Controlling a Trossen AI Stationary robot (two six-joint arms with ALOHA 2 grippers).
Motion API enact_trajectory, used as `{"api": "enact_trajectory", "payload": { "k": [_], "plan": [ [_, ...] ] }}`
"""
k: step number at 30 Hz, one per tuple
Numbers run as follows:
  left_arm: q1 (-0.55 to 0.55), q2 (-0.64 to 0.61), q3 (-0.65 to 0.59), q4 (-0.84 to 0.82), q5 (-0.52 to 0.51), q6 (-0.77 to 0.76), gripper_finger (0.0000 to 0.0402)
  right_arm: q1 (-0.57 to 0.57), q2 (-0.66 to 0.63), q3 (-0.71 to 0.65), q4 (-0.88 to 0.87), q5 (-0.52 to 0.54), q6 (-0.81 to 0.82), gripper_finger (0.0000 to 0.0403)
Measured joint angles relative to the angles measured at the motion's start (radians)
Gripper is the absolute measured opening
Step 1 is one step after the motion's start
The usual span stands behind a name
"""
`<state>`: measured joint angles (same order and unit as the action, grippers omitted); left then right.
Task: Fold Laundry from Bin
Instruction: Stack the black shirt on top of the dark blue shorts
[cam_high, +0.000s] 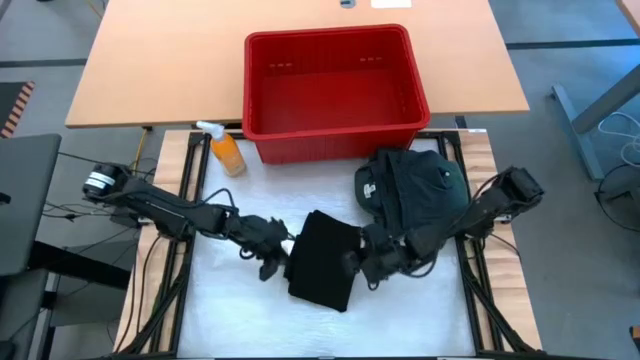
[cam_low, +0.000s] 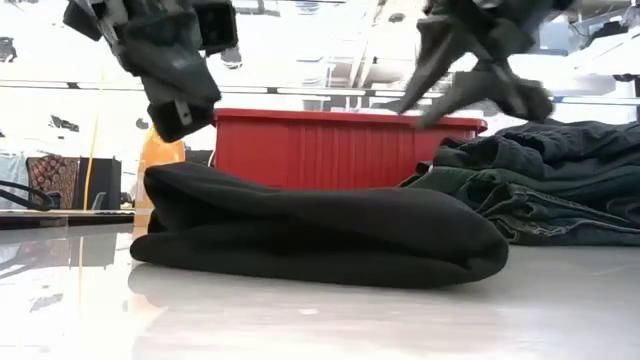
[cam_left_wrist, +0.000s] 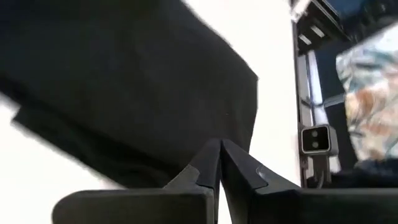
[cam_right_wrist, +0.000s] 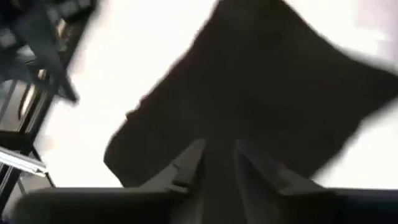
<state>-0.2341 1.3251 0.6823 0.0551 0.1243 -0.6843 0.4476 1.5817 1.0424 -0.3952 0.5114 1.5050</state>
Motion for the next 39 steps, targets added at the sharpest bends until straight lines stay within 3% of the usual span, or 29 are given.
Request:
{"api": "enact_trajectory", "payload": {
  "k": [4,8,13,18,21,26,31,39],
  "plan": [
    [0.012,-0.017,-0.034,-0.004,0.012,-0.102,0.0027,0.034,0.036,-0.001,-0.084,0.005,0.19,0.0205],
    [0.011,-0.017,-0.075,-0.003,0.017,-0.151,0.0081,0.059,0.112,-0.001,-0.097,0.004,0.323,0.0276],
    [0.012,-0.016,-0.151,0.031,-0.095,-0.271,0.0161,0.07,0.209,-0.002,-0.077,-0.044,0.397,0.0324],
    [0.012,-0.016,-0.232,0.232,-0.125,-0.349,0.0224,0.073,0.267,0.0,0.003,0.03,0.379,0.0334],
    [0.01,-0.016,-0.245,0.254,-0.121,-0.366,0.024,0.068,0.268,-0.001,0.033,0.028,0.369,0.033],
    [0.008,-0.016,-0.245,0.242,-0.13,-0.364,0.0244,0.075,0.206,-0.002,-0.041,0.021,0.376,0.0327],
    [0.008,-0.016,-0.245,0.239,-0.178,-0.365,0.0244,0.101,0.128,0.0,-0.065,0.136,0.403,0.0327],
    [0.01,-0.016,-0.245,0.241,-0.197,-0.377,0.0244,0.059,0.25,-0.002,0.004,0.126,0.397,0.0327]
  ]
}}
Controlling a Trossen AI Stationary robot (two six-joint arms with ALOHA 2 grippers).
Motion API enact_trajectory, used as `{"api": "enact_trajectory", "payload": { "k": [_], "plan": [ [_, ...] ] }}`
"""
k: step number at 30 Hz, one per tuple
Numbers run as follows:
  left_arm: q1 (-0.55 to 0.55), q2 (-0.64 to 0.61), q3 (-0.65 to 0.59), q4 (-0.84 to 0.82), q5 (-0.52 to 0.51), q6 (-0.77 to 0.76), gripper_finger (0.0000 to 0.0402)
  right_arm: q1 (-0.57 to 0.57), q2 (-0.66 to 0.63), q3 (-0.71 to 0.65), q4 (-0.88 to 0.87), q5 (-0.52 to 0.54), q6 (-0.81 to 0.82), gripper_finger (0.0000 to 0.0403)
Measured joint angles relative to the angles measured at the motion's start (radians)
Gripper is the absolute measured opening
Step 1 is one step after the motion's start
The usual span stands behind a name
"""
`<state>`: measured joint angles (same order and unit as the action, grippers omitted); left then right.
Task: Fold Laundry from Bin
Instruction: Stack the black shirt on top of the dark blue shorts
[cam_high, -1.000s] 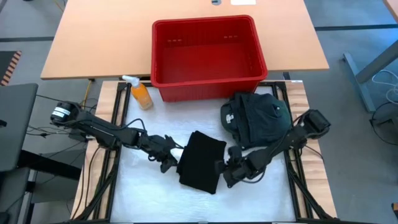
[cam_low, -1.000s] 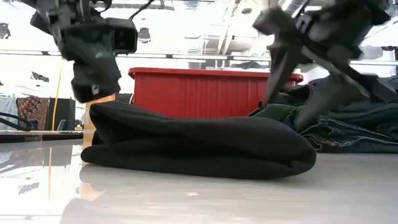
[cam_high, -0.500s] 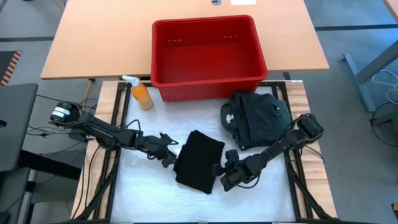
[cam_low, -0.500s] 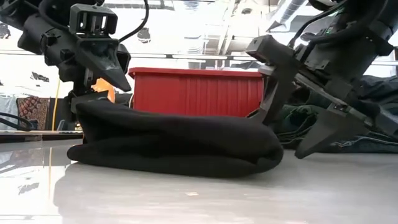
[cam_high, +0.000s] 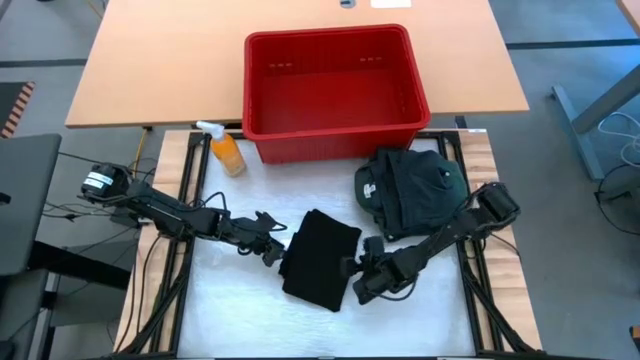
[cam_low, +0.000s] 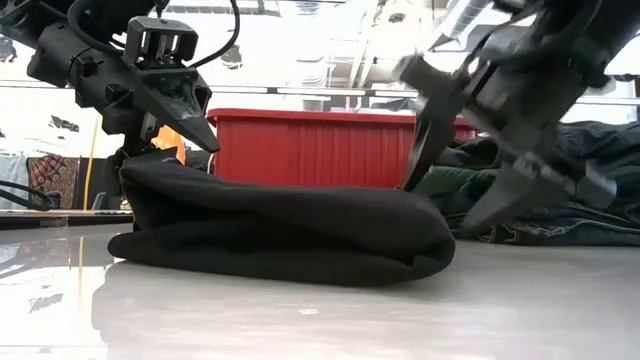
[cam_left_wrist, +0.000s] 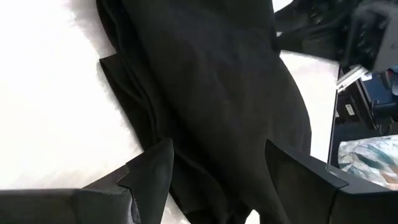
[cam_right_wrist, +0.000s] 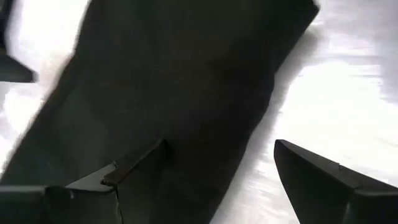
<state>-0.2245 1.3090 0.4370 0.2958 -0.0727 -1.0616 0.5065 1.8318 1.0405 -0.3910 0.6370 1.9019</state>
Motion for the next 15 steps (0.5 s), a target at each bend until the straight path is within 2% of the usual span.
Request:
{"api": "enact_trajectory", "payload": {
  "k": [4,7,9,14,15],
  "plan": [
    [0.0,0.0,0.0,0.0,0.0,-0.008,0.0244,-0.033,0.074,0.002,0.12,-0.008,-0.051,0.0325],
    [0.0,0.0,0.0,-0.001,0.001,-0.009,0.0244,-0.043,0.11,0.002,0.195,0.02,-0.082,0.0298],
    [0.0,0.003,0.0,-0.003,0.0,-0.009,0.0244,-0.047,0.115,0.002,0.213,0.031,-0.091,0.0254],
    [0.0,0.035,0.0,-0.016,0.008,-0.009,0.0236,-0.059,0.101,0.002,0.244,0.052,-0.211,0.0069],
    [0.0,0.048,0.0,-0.006,0.009,-0.009,0.0233,-0.059,0.091,0.001,0.248,0.056,-0.248,0.0052]
  ]
}}
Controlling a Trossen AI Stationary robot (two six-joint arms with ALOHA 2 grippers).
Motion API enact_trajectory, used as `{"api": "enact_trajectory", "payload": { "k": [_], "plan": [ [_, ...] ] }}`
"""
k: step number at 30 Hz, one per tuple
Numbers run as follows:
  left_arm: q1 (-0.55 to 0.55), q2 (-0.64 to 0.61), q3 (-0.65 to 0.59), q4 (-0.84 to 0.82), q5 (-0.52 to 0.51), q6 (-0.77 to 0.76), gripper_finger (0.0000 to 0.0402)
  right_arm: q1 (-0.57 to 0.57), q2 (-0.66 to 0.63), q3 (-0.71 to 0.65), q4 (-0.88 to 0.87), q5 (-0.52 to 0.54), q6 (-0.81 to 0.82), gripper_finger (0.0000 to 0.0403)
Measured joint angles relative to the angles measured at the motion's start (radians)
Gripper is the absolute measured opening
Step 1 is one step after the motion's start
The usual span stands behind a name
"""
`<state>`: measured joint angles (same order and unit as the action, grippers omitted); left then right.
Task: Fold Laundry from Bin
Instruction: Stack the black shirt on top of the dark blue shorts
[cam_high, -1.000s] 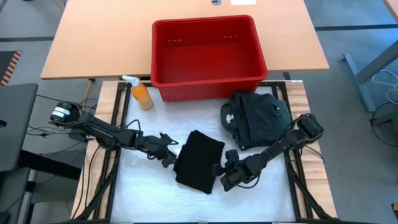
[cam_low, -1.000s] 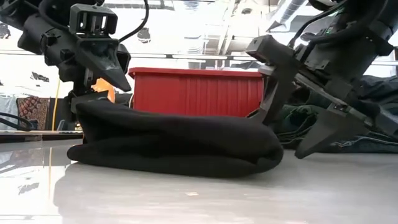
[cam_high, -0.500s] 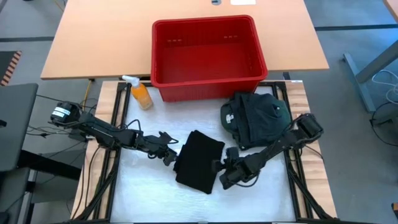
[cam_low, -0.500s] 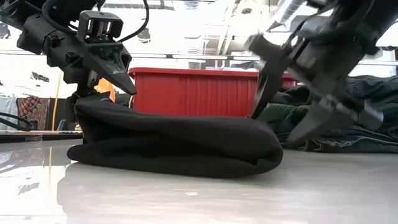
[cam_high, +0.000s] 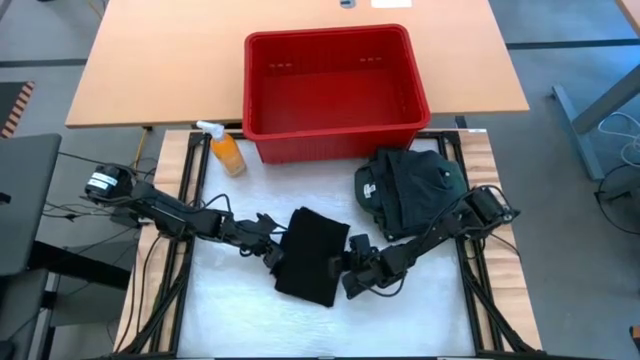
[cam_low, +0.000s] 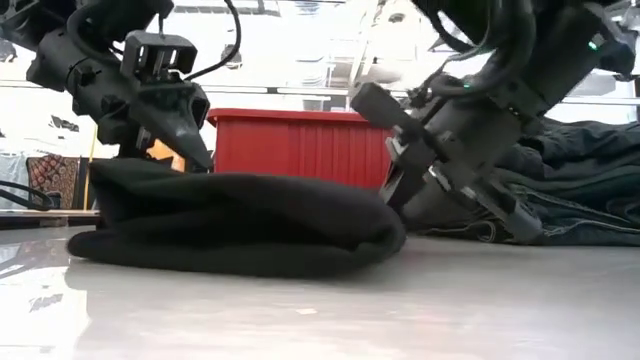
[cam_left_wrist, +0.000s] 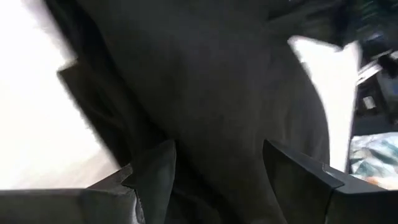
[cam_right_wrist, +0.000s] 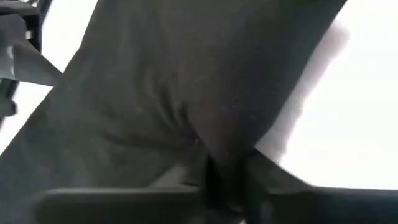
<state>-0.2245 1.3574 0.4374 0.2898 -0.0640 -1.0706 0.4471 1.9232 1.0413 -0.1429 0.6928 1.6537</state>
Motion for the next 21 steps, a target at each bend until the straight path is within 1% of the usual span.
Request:
{"api": "enact_trajectory", "payload": {
  "k": [2,4,9,12,15,17,21],
  "plan": [
    [0.0,0.019,0.0,-0.006,0.004,0.007,0.0227,-0.005,-0.031,-0.003,0.006,0.007,-0.073,0.0051],
    [0.0,0.032,0.0,-0.002,0.0,0.011,0.0222,-0.012,-0.08,-0.003,0.008,-0.012,-0.126,0.0051],
    [0.002,0.036,0.0,0.024,-0.022,0.04,0.0214,-0.021,-0.262,-0.002,-0.067,-0.017,-0.263,0.0051],
    [0.012,0.036,0.0,0.024,-0.029,0.06,0.0213,-0.042,-0.39,-0.002,-0.13,-0.061,-0.356,0.0051],
    [0.029,0.036,0.0,0.026,-0.043,0.084,0.0213,-0.074,-0.519,-0.001,-0.201,-0.109,-0.43,0.0051],
    [0.045,0.036,0.0,0.027,-0.05,0.095,0.0213,-0.104,-0.602,0.0,-0.256,-0.159,-0.478,0.0051],
    [0.073,0.036,0.0,0.054,-0.053,0.124,0.0213,-0.17,-0.74,0.065,-0.473,-0.23,-0.544,0.0051]
  ]
}}
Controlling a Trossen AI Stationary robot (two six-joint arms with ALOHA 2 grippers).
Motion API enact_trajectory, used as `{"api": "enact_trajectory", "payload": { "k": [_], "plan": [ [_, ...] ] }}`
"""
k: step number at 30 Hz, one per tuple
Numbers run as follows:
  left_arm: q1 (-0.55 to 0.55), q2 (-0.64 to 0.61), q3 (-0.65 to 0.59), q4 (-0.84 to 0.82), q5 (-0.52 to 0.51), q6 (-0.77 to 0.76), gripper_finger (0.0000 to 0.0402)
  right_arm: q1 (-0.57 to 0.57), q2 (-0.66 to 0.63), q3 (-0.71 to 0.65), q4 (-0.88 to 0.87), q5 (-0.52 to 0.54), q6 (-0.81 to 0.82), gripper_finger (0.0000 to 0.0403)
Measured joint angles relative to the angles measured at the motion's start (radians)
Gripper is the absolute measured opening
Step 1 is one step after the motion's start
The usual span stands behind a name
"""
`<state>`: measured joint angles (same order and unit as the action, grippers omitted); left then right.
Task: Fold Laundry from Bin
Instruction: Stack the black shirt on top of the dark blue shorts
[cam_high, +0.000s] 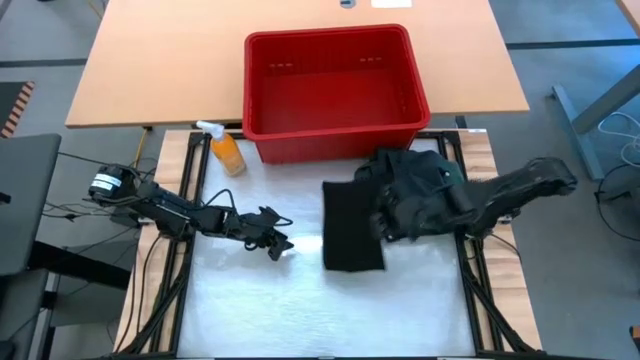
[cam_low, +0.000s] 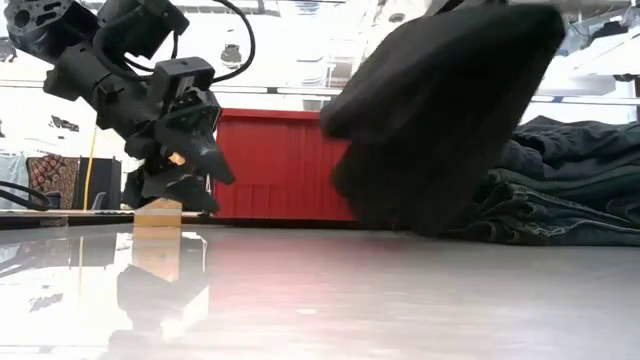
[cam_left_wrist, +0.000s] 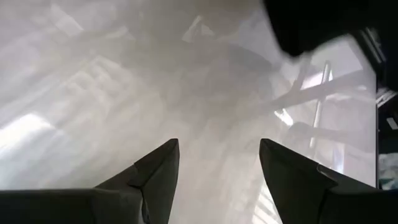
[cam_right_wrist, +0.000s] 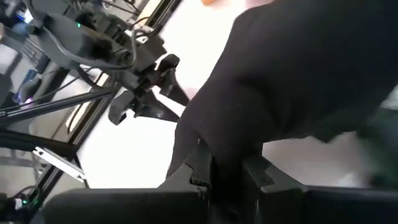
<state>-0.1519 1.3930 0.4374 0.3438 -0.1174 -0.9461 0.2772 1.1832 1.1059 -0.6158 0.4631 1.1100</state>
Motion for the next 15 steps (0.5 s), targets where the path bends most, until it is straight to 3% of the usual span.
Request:
{"api": "enact_trajectory", "payload": {
  "k": [9,15],
  "plan": [
    [0.045,0.0,0.0,0.024,0.004,0.036,0.0213,-0.229,-0.164,0.224,-0.605,-0.113,-0.134,0.0051],
    [0.054,0.0,0.0,0.023,0.005,0.036,0.0213,-0.373,-0.231,0.263,-0.685,-0.147,-0.262,0.0051]
  ]
}}
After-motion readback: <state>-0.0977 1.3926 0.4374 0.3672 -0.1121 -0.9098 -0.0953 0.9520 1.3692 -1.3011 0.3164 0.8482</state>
